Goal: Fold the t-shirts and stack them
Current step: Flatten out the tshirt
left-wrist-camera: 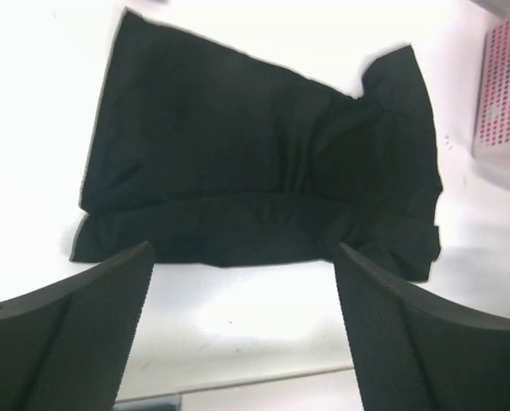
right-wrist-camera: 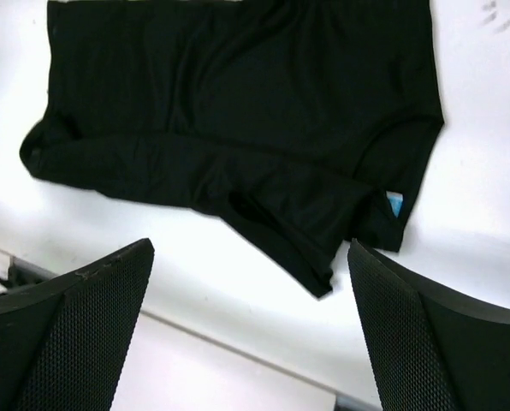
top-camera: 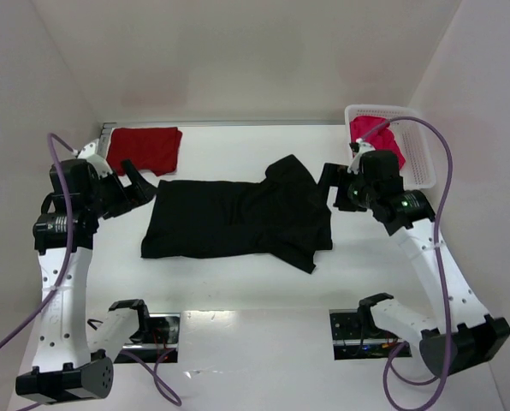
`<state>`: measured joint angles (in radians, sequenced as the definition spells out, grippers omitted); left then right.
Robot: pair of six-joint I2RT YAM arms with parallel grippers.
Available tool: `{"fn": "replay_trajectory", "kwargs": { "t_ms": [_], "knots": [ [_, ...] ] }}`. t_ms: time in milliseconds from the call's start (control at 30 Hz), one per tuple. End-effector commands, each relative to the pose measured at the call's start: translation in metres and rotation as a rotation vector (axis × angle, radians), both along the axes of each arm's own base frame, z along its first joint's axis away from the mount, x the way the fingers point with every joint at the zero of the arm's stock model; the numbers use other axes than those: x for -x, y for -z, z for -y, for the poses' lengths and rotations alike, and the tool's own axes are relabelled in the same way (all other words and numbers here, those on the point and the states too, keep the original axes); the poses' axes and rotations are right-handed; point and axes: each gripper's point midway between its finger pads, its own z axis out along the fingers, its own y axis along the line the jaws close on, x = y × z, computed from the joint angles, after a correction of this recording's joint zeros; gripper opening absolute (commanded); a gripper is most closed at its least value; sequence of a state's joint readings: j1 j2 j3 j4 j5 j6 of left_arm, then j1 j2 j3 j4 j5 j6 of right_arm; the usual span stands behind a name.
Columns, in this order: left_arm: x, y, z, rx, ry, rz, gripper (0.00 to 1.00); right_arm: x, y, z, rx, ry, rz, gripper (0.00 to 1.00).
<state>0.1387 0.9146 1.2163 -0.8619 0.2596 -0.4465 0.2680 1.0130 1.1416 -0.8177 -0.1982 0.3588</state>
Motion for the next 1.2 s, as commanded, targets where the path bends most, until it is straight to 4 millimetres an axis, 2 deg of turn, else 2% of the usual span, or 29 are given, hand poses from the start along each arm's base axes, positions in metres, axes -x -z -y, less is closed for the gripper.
{"fn": "replay_trajectory", "kwargs": {
  "t_ms": [0, 33, 67, 100, 167, 200, 267, 300, 367, 400, 467, 500, 533, 567, 600, 633, 667, 733, 767, 800, 867, 967, 1000, 1100, 1133, 1167],
  "knots": [
    [-0.017, -0.022, -0.013, -0.048, -0.051, 0.086, 0.97, -0.041, -0.021, -0.01, -0.017, 0.009, 0.119, 1.0],
    [-0.025, -0.022, -0.014, -0.048, -0.051, 0.09, 1.0, -0.055, -0.031, -0.01, -0.02, 0.026, 0.168, 1.0],
    [-0.037, -0.03, -0.016, -0.053, -0.052, 0.127, 1.0, -0.069, -0.024, -0.007, 0.012, 0.052, 0.163, 1.0],
    [-0.051, -0.021, -0.018, -0.05, -0.051, 0.103, 1.0, -0.081, -0.027, -0.004, 0.04, 0.061, 0.188, 1.0],
    [-0.075, -0.024, -0.018, -0.044, -0.035, 0.143, 1.0, -0.103, -0.025, 0.002, 0.1, 0.089, 0.212, 1.0],
    [-0.09, -0.01, -0.02, -0.039, -0.035, 0.106, 1.0, -0.12, -0.018, 0.002, 0.129, 0.097, 0.203, 1.0],
    [-0.109, 0.0, -0.036, -0.097, -0.083, 0.084, 1.0, -0.14, -0.015, 0.004, 0.18, 0.1, 0.222, 1.0],
    [-0.124, 0.019, -0.043, -0.124, -0.087, 0.033, 1.0, -0.156, -0.008, 0.006, 0.206, 0.128, 0.214, 1.0],
    [-0.142, 0.023, -0.054, -0.16, -0.117, 0.021, 1.0, -0.173, -0.009, 0.002, 0.216, 0.118, 0.239, 1.0],
    [-0.152, 0.04, -0.056, -0.168, -0.106, -0.012, 1.0, -0.185, -0.014, -0.001, 0.204, 0.123, 0.273, 1.0],
    [-0.168, 0.042, -0.057, -0.173, -0.096, 0.016, 1.0, -0.205, -0.005, -0.006, 0.211, 0.117, 0.283, 1.0],
    [-0.176, 0.053, -0.052, -0.159, -0.051, 0.004, 1.0, -0.217, -0.011, -0.008, 0.209, 0.13, 0.309, 1.0],
    [-0.18, 0.059, -0.049, -0.155, -0.028, -0.001, 1.0, -0.228, 0.013, -0.011, 0.232, 0.118, 0.266, 1.0],
    [-0.186, 0.063, -0.046, -0.148, -0.004, 0.008, 1.0, -0.235, 0.023, -0.012, 0.247, 0.108, 0.252, 1.0],
    [-0.192, 0.078, -0.04, -0.119, 0.031, -0.018, 1.0, -0.246, 0.021, -0.015, 0.25, 0.105, 0.267, 1.0],
    [-0.196, 0.085, -0.039, -0.119, 0.046, -0.024, 1.0, -0.251, 0.03, -0.019, 0.247, 0.091, 0.251, 1.0],
    [-0.201, 0.09, -0.038, -0.12, 0.062, -0.021, 1.0, -0.258, 0.054, -0.021, 0.261, 0.084, 0.209, 1.0],
    [-0.209, 0.103, -0.036, -0.112, 0.088, -0.038, 1.0, -0.268, 0.065, -0.022, 0.279, 0.07, 0.214, 1.0],
    [-0.217, 0.1, -0.036, -0.124, 0.104, -0.008, 1.0, -0.273, 0.08, -0.024, 0.286, 0.066, 0.189, 1.0],
    [-0.221, 0.109, -0.035, -0.126, 0.122, -0.013, 1.0, -0.278, 0.082, -0.024, 0.3, 0.055, 0.194, 1.0],
    [-0.232, 0.11, -0.037, -0.152, 0.146, 0.021, 1.0, -0.285, 0.095, -0.026, 0.312, 0.046, 0.179, 1.0],
    [-0.243, 0.128, -0.039, -0.16, 0.16, -0.007, 1.0, -0.294, 0.121, -0.027, 0.343, 0.025, 0.149, 1.0],
    [-0.246, 0.141, -0.04, -0.169, 0.174, -0.035, 1.0, -0.299, 0.125, -0.028, 0.35, 0.018, 0.154, 1.0],
    [-0.25, 0.155, -0.036, -0.17, 0.232, -0.041, 1.0, -0.31, 0.121, -0.038, 0.317, 0.0, 0.194, 1.0],
    [-0.25, 0.16, -0.036, -0.177, 0.241, -0.047, 1.0, -0.313, 0.132, -0.038, 0.328, -0.008, 0.181, 1.0],
    [-0.254, 0.157, -0.037, -0.18, 0.24, -0.037, 0.99, -0.316, 0.135, -0.038, 0.337, -0.016, 0.184, 1.0]
  ]
}}
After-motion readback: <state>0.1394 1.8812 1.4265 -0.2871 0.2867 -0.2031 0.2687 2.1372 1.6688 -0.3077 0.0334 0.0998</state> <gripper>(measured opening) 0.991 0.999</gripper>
